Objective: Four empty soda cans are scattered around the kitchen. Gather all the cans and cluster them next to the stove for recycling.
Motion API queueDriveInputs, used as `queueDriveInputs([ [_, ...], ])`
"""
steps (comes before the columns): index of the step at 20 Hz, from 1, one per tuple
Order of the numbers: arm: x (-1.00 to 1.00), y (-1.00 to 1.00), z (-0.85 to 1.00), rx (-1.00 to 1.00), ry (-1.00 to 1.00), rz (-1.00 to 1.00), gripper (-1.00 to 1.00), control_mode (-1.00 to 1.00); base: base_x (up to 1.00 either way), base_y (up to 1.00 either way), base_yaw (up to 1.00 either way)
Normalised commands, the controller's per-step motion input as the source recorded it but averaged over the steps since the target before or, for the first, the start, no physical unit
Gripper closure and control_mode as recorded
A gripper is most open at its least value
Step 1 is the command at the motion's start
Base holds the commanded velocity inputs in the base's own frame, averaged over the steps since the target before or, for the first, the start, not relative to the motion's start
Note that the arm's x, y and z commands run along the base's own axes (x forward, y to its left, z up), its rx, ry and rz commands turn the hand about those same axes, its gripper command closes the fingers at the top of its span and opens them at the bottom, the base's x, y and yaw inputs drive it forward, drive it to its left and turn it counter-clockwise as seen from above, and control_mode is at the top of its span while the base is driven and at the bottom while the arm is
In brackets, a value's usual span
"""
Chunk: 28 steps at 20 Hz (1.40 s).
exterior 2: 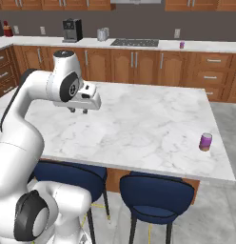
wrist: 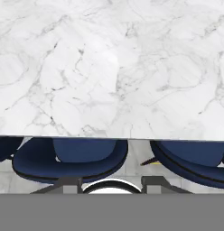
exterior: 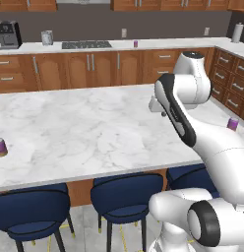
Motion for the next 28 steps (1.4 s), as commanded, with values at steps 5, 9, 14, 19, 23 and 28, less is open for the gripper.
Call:
queueDriveInputs([
  [5, 0.0, 0.0, 0.0, 0.0, 0.0, 0.0, -1.0, 1.0, 0.0, -0.04, 0.0],
  [9, 0.0, 0.0, 0.0, 0.0, 0.0, 0.0, -1.0, 1.0, -0.04, -0.48, 0.0],
  [14, 0.0, 0.0, 0.0, 0.0, 0.0, 0.0, -1.0, 1.0, -0.01, -0.65, 0.0],
  [19, 0.0, 0.0, 0.0, 0.0, 0.0, 0.0, -1.0, 1.0, 0.0, -0.77, 0.0],
  [23, 0.0, 0.0, 0.0, 0.0, 0.0, 0.0, -1.0, 1.0, 0.0, -0.71, 0.0],
  [28, 0.0, 0.0, 0.0, 0.0, 0.0, 0.0, -1.0, 1.0, 0.0, -0.56, 0.0],
])
